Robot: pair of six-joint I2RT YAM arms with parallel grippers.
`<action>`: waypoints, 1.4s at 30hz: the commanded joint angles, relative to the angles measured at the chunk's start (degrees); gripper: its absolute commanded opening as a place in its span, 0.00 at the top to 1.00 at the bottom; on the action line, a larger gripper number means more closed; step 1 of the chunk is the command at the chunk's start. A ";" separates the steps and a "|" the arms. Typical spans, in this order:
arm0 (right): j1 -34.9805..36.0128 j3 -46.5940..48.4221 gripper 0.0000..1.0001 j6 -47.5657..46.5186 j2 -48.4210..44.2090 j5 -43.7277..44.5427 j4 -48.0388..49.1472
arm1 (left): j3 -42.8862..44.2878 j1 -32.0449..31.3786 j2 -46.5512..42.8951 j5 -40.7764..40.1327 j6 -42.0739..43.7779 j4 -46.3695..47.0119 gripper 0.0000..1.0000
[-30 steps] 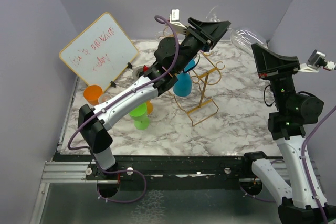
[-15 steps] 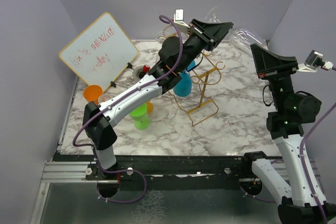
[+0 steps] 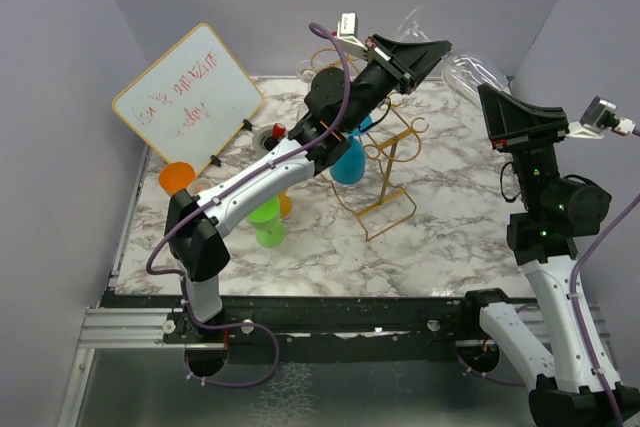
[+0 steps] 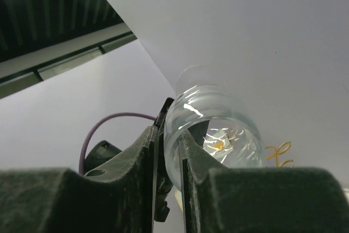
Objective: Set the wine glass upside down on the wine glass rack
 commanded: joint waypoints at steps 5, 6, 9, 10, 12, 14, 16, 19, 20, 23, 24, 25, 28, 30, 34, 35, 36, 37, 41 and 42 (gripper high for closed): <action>0.15 0.47 0.49 -0.63 -2.48 1.71 -7.61 | 0.28 0.95 -2.49 3.97 7.07 4.15 1.00; 0.15 0.49 0.47 -0.94 -2.83 2.12 -8.19 | -0.11 1.46 -3.24 4.16 7.80 4.20 1.00; 0.19 0.65 0.44 -1.63 -3.76 2.65 -9.86 | -1.26 3.31 -5.75 6.15 9.54 4.11 1.00; 0.16 0.66 0.43 -1.80 -3.96 2.87 -10.32 | -1.95 4.16 -6.69 6.94 9.70 4.14 1.00; 0.15 0.61 0.40 -2.11 -4.53 3.18 -11.23 | -3.87 5.93 -8.80 8.45 9.46 4.12 1.00; 0.15 0.31 0.38 -2.62 -5.11 3.21 -11.04 | -5.90 7.40 -10.90 9.88 9.33 4.07 1.00; 0.15 0.44 0.35 -3.20 -5.55 3.49 -11.24 | -7.76 8.79 -12.92 11.36 9.27 4.03 1.00; 0.15 1.29 0.33 -4.04 -5.96 4.08 -12.55 | -10.32 11.02 -15.81 15.02 8.51 3.56 1.00; 0.15 1.61 0.33 -4.38 -6.11 4.08 -13.07 | -11.14 12.05 -16.75 17.22 8.05 3.18 1.00; 0.15 2.35 0.33 -5.28 -6.36 4.55 -14.83 | -15.40 14.79 -20.00 21.77 6.62 0.63 1.00; 0.15 2.40 0.33 -5.56 -6.60 4.64 -15.01 | -17.00 15.50 -21.43 23.06 6.53 -0.35 1.00; 0.15 2.45 0.33 -5.85 -6.84 4.84 -15.37 | -18.84 16.17 -22.80 24.20 6.67 -1.04 1.00; 0.15 2.57 0.33 -4.82 -7.44 5.68 -16.72 | -23.20 17.81 -26.64 27.53 8.34 -4.27 1.00; 0.15 3.13 0.33 -4.48 -7.22 5.44 -17.78 | -25.41 18.64 -29.19 29.24 10.25 -6.37 1.00; 0.15 5.97 0.33 -6.13 -6.02 4.80 -22.74 | -26.98 18.86 -34.53 30.59 17.71 -16.73 1.00; 0.15 6.41 0.33 -6.83 -5.79 4.99 -23.84 | -27.45 18.86 -36.01 30.44 19.57 -18.42 1.00; 0.15 6.54 0.33 -7.08 -5.62 5.19 -24.74 | -27.75 18.86 -37.35 30.22 21.63 -20.16 1.00; 0.15 6.54 0.33 -7.05 -5.52 5.23 -25.33 | -27.88 18.84 -38.67 30.26 23.67 -22.12 1.00; 0.15 5.98 0.33 -7.75 -5.18 4.74 -28.52 | -28.60 18.78 -42.30 31.98 32.71 -27.57 1.00; 0.16 5.70 0.33 -8.03 -5.26 4.44 -29.37 | -28.80 18.77 -42.81 33.21 35.46 -28.26 1.00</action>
